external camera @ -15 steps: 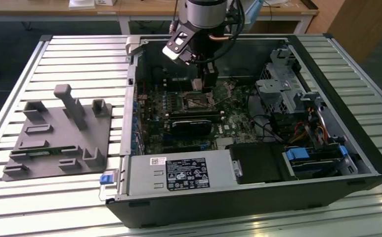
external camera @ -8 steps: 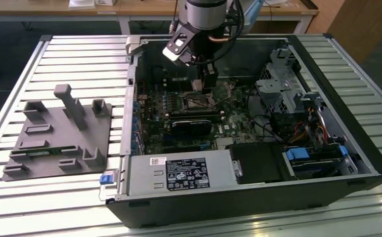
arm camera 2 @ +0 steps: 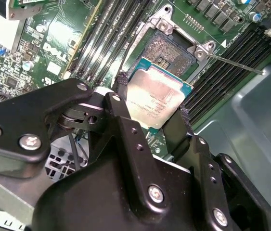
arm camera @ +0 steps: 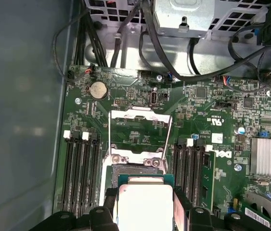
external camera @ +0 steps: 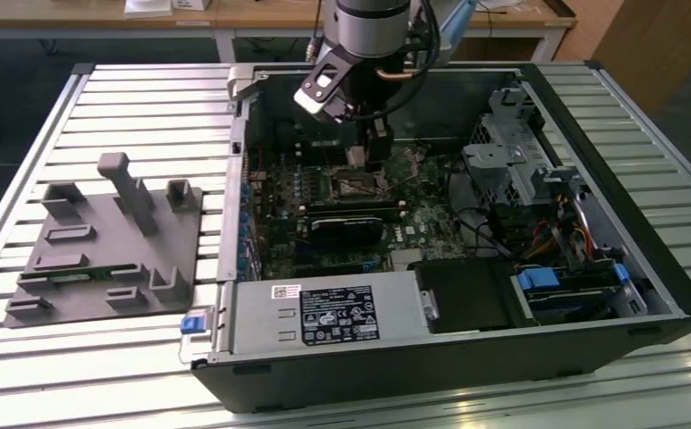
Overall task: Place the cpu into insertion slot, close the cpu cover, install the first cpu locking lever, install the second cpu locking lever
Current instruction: 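Place the cpu into insertion slot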
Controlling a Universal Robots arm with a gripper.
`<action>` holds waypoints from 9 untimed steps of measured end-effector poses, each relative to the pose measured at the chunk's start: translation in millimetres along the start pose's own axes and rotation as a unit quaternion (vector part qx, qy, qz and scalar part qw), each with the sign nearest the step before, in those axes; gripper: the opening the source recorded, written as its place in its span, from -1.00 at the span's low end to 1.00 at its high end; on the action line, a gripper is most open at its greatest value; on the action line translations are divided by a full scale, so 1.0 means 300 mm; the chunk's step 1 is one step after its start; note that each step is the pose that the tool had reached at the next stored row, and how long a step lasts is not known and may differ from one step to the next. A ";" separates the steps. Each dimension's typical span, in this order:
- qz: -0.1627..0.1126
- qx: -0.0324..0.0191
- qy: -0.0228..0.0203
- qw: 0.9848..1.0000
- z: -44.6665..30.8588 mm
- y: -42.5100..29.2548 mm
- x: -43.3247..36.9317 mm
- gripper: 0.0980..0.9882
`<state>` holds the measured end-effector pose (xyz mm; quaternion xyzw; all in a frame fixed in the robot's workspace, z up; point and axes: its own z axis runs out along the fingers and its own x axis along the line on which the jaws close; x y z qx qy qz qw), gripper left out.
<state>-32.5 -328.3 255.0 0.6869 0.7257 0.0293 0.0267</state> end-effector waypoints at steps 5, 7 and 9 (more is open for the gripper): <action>0.004 0.000 -0.001 1.000 0.015 -0.001 0.007 0.00; 0.004 0.000 -0.001 1.000 0.023 -0.002 0.008 0.00; 0.004 0.000 -0.001 1.000 0.033 -0.003 0.010 0.00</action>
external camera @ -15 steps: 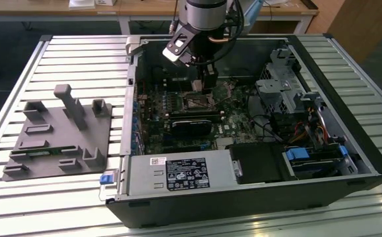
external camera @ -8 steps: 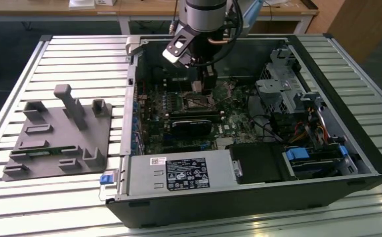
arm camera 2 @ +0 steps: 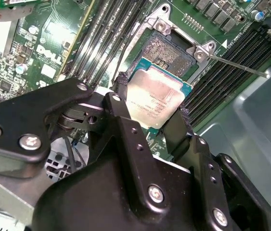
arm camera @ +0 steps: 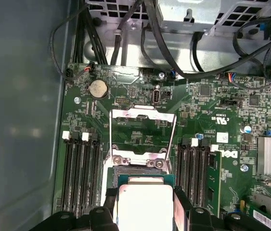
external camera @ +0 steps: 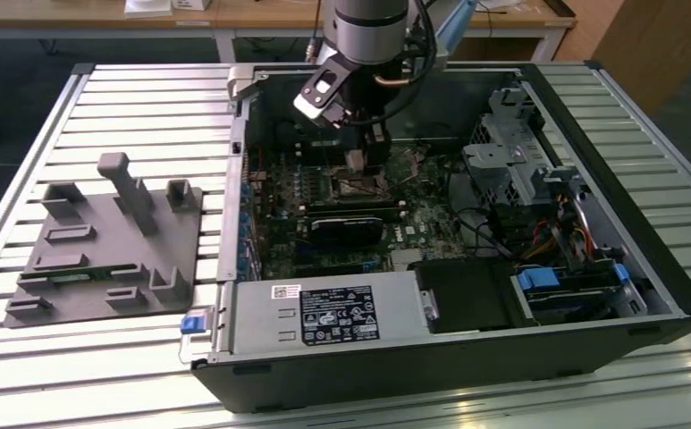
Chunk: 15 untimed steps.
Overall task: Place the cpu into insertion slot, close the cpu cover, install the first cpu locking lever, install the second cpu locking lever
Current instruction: 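Place the cpu into insertion slot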
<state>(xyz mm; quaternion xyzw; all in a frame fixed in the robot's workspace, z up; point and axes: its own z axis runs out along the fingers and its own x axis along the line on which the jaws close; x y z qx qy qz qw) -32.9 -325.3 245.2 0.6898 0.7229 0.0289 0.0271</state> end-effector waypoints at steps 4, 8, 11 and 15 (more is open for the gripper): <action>0.000 0.000 0.000 1.000 0.020 -0.003 0.002 0.00; 0.000 0.000 0.000 1.000 0.036 -0.005 0.003 0.00; 0.000 0.000 0.000 1.000 0.047 -0.007 0.003 0.00; 0.000 0.000 0.000 1.000 0.055 -0.010 0.003 0.00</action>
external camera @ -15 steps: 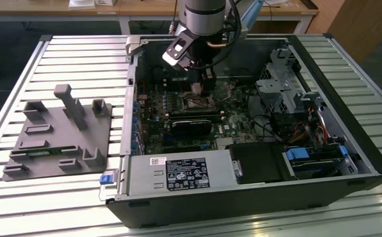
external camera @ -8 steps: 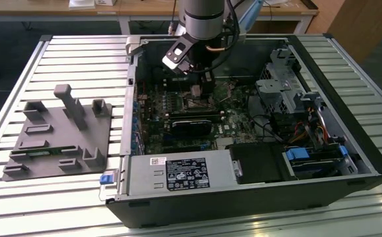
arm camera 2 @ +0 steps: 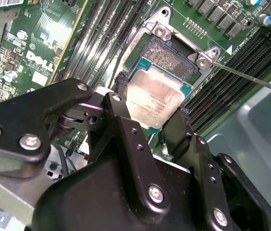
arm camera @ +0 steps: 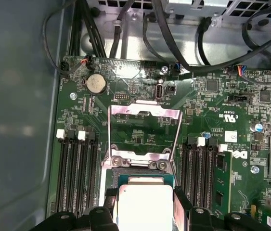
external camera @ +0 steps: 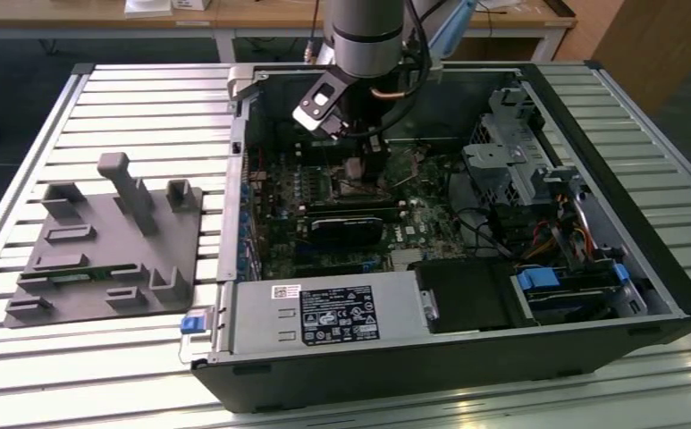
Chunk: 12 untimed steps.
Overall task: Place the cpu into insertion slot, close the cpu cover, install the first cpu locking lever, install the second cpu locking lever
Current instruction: 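Place the cpu into insertion slot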
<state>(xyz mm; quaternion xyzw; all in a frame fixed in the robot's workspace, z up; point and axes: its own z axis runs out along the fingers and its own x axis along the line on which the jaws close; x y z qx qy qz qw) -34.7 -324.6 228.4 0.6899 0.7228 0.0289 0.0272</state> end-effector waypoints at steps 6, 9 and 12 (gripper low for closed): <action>0.001 0.000 0.000 1.000 0.023 -0.004 0.000 0.00; 0.002 0.000 0.000 1.000 0.042 -0.008 0.002 0.00; 0.003 0.000 0.000 1.000 0.044 -0.011 0.003 0.00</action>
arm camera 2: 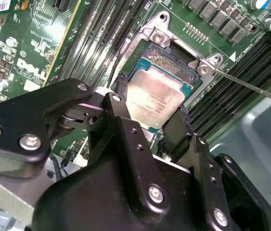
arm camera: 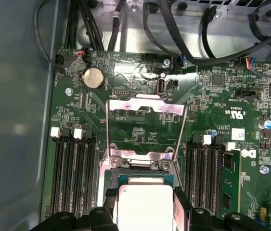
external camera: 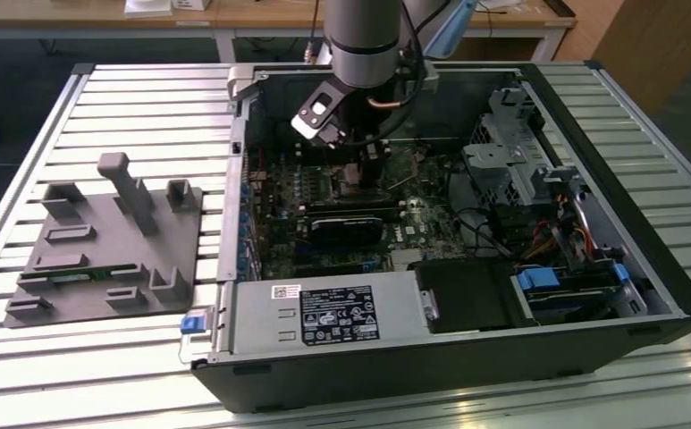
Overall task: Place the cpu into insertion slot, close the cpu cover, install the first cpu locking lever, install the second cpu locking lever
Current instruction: 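Place the cpu into insertion slot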
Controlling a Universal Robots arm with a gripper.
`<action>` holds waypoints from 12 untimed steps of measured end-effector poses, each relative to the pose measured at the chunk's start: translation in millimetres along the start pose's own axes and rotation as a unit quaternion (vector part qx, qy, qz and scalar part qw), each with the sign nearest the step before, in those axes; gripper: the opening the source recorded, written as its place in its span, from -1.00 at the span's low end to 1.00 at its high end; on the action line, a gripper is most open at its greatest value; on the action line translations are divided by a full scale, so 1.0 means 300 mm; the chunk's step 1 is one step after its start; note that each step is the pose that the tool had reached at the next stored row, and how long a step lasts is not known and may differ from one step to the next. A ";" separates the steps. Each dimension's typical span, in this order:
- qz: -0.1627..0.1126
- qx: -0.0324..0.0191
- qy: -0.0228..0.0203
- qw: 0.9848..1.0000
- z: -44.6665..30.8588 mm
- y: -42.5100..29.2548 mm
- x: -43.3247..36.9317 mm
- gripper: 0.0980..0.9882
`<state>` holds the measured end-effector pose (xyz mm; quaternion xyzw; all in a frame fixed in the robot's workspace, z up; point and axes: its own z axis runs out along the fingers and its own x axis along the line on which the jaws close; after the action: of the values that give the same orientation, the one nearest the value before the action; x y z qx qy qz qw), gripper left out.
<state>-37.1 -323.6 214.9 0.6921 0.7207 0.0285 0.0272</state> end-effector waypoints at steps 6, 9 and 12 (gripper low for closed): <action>0.005 0.000 0.000 1.000 0.013 -0.005 0.001 0.00; 0.005 0.000 0.000 1.000 0.024 -0.008 0.001 0.00; 0.007 0.001 -0.001 1.000 0.032 -0.009 0.001 0.00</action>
<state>-39.0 -323.4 205.1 0.6970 0.7160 0.0278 0.0269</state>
